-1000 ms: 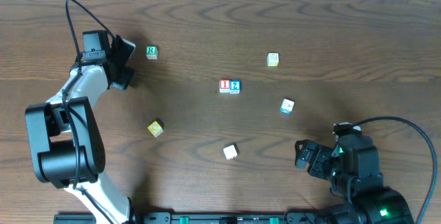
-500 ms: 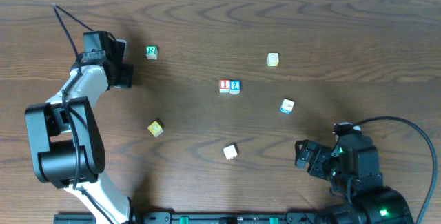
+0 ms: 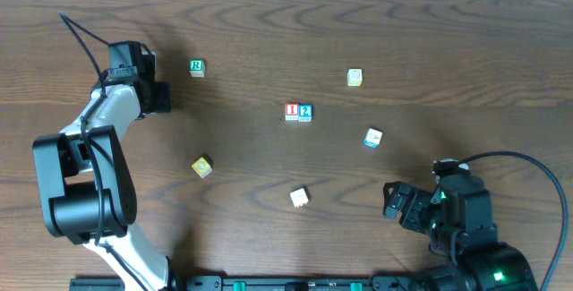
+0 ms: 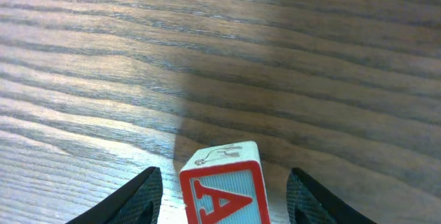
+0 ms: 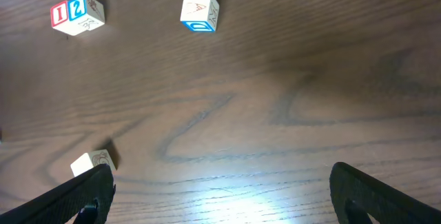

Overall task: Spell out Ai2
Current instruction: 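Close the left gripper on the red 'A' block, then lift and carry the red 'A' block toward the 'I' block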

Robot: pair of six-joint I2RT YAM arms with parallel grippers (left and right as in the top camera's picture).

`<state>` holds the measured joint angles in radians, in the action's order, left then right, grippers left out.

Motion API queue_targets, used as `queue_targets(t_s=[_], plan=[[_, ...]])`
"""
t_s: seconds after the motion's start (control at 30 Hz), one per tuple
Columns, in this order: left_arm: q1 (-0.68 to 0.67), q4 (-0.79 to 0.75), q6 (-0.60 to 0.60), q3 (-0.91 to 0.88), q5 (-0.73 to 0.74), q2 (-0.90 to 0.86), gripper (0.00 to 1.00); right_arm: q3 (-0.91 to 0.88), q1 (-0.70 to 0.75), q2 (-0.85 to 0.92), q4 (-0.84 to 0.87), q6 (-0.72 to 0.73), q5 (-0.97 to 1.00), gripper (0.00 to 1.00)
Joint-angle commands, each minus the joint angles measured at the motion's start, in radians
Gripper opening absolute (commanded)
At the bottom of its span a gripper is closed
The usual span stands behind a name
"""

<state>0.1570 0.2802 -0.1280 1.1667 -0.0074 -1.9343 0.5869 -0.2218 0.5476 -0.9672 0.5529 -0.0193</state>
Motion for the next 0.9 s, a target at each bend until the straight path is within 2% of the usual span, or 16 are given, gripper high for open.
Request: queue_targets(t_s=[0.0,0.27,0.47,0.6,0.7,0.87], plan=[[0.003,-0.009,0.074,0.021,-0.011,-0.024,0.59,-0.002,-0.002,-0.004,0.001,0.015,0.0,0.99],[0.003,-0.012,0.16,0.021,-0.011,-0.024,0.52,-0.002,-0.002,-0.004,0.001,0.015,0.0,0.99],[0.003,-0.011,0.167,0.021,-0.011,-0.024,0.42,-0.002,-0.002,-0.004,0.001,0.015,0.0,0.99],[0.003,-0.011,0.215,0.021,-0.011,-0.024,0.38,-0.002,-0.002,-0.004,0.002,0.015,0.0,0.99],[0.003,-0.01,0.224,0.021,-0.011,-0.024,0.29,-0.002,-0.002,-0.004,0.001,0.015,0.0,0.99],[0.003,-0.003,0.328,0.021,-0.01,-0.024,0.22,-0.002,-0.002,-0.004,0.002,0.015,0.0,0.99]])
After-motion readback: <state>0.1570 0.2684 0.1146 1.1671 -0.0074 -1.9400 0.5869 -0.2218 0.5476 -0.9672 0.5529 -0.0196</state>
